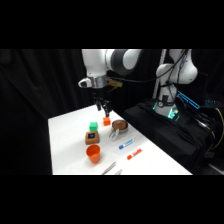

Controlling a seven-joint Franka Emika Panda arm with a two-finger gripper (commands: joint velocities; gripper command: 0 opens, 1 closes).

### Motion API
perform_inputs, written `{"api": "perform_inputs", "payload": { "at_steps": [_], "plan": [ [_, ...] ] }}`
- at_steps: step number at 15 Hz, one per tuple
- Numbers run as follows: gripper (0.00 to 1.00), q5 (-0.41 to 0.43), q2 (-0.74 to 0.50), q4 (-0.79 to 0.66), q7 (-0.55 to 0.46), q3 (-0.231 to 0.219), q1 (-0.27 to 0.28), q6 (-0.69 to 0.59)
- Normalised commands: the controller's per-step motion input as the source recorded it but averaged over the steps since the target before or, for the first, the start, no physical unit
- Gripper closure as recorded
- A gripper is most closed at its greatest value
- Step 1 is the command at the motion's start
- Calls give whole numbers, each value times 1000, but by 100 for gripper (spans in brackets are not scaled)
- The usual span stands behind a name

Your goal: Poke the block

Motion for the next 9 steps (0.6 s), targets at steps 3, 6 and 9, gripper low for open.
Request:
{"api": "perform_inputs", "payload": {
  "at_steps": [3, 6, 9],
  "plan": [
    [0, 20, 42, 64, 48, 17, -26, -12],
    [0, 51, 171, 262, 80, -12, -55, -24],
    [0, 62, 301, 453, 60, -48, -89, -56]
  ]
}}
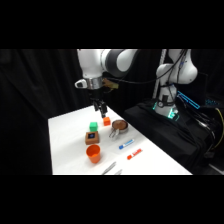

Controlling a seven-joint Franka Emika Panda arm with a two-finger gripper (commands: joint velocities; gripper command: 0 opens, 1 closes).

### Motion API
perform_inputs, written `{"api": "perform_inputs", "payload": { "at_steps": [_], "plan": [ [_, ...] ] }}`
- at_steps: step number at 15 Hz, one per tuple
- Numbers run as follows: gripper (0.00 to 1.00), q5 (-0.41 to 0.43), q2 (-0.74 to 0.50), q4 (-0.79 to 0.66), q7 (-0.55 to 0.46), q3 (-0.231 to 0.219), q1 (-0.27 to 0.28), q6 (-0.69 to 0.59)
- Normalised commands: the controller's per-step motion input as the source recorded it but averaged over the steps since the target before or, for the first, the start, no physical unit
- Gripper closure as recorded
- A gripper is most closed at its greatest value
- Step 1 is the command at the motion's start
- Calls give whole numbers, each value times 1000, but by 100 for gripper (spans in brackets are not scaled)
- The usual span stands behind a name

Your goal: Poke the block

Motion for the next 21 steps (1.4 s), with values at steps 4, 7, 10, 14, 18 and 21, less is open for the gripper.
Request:
{"api": "perform_inputs", "payload": {
  "at_steps": [4, 7, 10, 14, 18, 21],
  "plan": [
    [25, 119, 324, 510, 20, -46, -104, -103],
    [43, 126, 268, 432, 24, -11, -68, -93],
    [68, 104, 224, 355, 43, 7, -34, -61],
    [97, 79, 171, 245, 54, 26, -7, -23],
    [97, 64, 124, 114, 52, 35, 14, 64],
    [96, 89, 129, 38, 3, 41, -6, 204]
  ]
}}
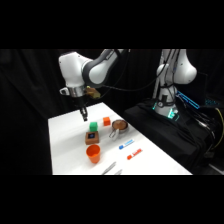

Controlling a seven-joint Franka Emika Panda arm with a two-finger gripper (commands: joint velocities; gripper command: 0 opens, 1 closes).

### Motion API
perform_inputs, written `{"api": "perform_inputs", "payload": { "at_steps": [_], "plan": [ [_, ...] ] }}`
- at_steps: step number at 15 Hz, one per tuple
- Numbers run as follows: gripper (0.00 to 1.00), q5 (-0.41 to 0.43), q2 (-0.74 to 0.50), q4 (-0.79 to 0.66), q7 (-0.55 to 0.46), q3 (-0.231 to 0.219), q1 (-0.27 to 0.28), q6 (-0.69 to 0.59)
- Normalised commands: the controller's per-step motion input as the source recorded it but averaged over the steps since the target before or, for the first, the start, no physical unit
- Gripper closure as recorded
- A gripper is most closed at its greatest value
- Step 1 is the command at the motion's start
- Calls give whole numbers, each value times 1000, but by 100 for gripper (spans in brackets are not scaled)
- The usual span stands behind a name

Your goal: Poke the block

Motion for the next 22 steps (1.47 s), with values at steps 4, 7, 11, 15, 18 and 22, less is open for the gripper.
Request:
{"api": "perform_inputs", "payload": {
  "at_steps": [4, 7, 11, 15, 18, 22],
  "plan": [
    [97, 76, 147, 17, -4, 35, -15, 275],
    [97, 60, 130, 12, -1, 40, -13, 226],
    [97, 54, 120, 4, -5, 45, -13, 202],
    [97, 44, 114, 9, -16, 43, -17, 184],
    [97, 35, 79, 12, -15, 42, -13, 147],
    [98, 31, 43, 26, -18, 38, -14, 108]
  ]
}}
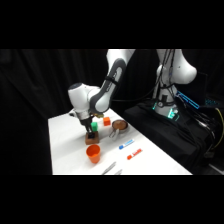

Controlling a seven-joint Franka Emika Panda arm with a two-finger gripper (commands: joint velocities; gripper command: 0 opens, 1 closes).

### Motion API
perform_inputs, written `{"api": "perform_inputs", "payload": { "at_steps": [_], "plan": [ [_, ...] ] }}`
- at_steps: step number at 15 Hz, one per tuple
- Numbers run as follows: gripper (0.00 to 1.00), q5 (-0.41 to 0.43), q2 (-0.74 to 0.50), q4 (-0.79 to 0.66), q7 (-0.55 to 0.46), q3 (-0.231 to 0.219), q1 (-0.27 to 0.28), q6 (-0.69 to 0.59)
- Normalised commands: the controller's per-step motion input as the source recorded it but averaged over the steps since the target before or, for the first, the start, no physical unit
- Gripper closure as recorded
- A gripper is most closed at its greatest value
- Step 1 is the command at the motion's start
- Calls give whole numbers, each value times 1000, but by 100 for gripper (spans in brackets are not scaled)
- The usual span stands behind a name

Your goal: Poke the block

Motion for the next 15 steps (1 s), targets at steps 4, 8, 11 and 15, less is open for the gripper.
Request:
{"api": "perform_inputs", "payload": {
  "at_steps": [4, 8, 11, 15],
  "plan": [
    [97, 27, -40, -18, -9, 29, -9, 46],
    [98, -2, -322, -155, -12, 3, 2, -140],
    [98, -4, -376, -92, -41, -6, -10, -321],
    [68, 10, -361, -83, -61, -7, -13, -325]
  ]
}}
